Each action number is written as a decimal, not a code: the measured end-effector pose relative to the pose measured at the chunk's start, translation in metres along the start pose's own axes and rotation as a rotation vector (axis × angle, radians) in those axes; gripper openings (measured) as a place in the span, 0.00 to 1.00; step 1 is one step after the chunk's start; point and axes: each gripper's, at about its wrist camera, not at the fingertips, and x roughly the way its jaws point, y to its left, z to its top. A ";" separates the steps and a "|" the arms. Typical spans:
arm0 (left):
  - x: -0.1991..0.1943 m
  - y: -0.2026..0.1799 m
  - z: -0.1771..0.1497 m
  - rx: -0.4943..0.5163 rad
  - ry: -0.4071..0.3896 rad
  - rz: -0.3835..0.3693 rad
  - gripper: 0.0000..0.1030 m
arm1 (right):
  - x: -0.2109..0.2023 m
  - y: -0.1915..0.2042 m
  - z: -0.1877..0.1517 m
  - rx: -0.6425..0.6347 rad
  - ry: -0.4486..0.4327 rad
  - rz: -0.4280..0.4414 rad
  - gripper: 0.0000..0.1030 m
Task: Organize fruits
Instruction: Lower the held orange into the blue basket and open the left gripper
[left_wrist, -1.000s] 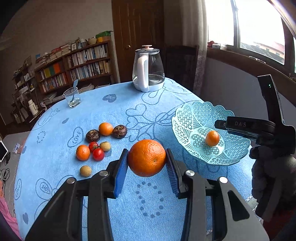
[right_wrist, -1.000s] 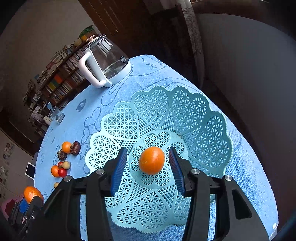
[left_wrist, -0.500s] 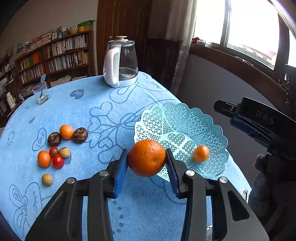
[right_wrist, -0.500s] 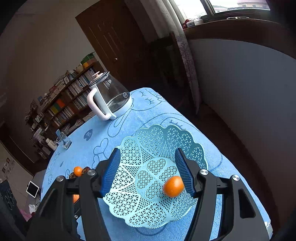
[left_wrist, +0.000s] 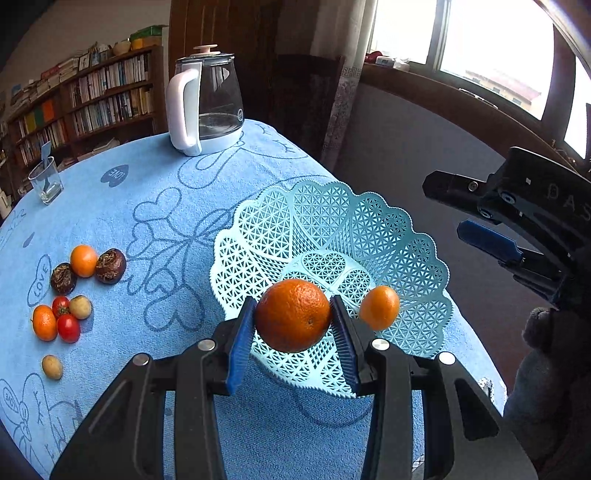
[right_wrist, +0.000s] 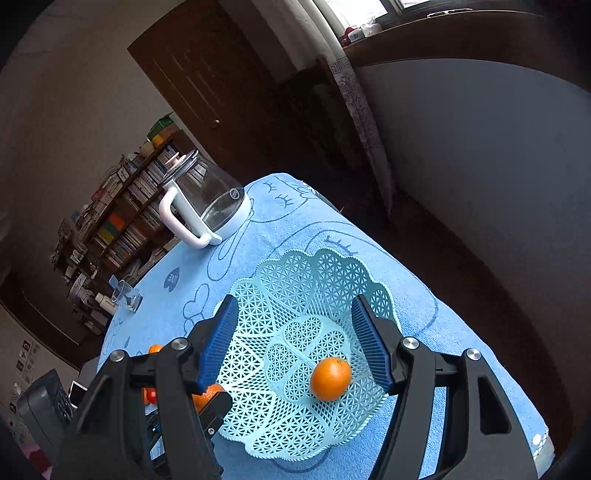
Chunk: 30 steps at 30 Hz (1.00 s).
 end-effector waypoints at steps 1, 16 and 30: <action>-0.001 0.000 0.001 -0.001 -0.002 0.000 0.42 | 0.000 0.000 0.000 -0.001 0.000 0.000 0.64; -0.029 0.021 0.001 -0.067 -0.110 0.072 0.91 | -0.007 0.009 0.000 -0.008 -0.031 0.035 0.70; -0.066 0.052 0.002 -0.132 -0.196 0.169 0.92 | -0.023 0.032 -0.010 -0.068 -0.095 0.184 0.76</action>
